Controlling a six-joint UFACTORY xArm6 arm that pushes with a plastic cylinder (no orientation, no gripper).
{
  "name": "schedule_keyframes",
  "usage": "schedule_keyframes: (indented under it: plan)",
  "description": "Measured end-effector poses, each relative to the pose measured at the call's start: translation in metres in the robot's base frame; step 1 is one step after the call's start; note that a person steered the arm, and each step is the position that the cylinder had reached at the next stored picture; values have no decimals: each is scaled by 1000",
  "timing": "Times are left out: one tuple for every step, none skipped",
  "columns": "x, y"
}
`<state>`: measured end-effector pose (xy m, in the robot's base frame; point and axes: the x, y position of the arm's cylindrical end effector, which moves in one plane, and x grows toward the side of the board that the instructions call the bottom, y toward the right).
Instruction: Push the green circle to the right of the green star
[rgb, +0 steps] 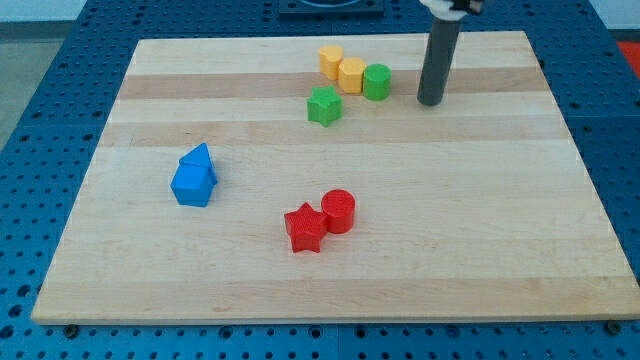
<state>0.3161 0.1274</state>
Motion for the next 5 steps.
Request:
schedule_keyframes:
  plan:
    - [-36,-16]
    - [-37,-21]
    - [-38,-32]
    - [-33,-42]
    - [-25,-55]
